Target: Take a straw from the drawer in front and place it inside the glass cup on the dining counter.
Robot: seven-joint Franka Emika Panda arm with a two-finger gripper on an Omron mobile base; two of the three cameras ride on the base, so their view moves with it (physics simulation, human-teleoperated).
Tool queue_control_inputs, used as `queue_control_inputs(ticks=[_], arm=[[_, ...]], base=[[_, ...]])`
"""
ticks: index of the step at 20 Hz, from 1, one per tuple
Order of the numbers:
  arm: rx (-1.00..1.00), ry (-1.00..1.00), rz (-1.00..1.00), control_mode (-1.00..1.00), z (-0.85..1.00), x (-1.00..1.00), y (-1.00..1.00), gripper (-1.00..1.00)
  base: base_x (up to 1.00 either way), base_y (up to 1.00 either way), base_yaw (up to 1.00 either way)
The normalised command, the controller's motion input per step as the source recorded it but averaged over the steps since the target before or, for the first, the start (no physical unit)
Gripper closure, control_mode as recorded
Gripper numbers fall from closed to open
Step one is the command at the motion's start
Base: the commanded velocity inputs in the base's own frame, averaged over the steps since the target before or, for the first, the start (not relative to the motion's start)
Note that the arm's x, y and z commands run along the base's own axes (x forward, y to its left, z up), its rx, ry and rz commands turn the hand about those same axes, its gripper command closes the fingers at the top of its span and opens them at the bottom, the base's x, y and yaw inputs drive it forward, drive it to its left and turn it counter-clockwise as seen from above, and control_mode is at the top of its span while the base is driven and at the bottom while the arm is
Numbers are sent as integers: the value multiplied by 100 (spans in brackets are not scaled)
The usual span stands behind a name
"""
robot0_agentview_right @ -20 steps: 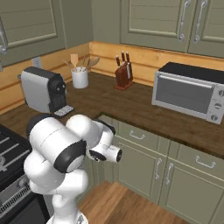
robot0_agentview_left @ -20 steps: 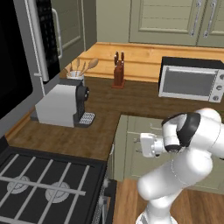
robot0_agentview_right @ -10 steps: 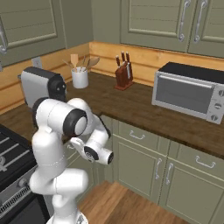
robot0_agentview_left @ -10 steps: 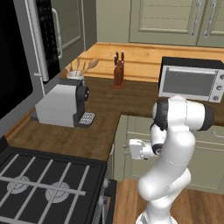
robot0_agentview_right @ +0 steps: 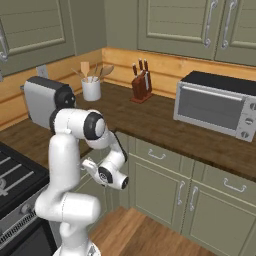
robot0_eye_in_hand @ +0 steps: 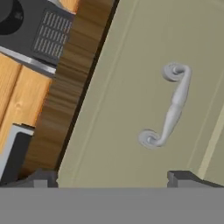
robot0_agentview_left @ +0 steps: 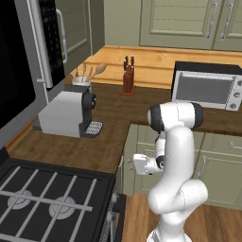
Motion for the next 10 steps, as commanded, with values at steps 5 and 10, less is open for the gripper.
queue_control_inputs(ticks=[5, 10], arm=[[0, 8, 0, -100, -30, 38, 11, -100], [0, 17, 0, -100, -4, 46, 32, -100]], base=[[0, 0, 0], [0, 0, 0]])
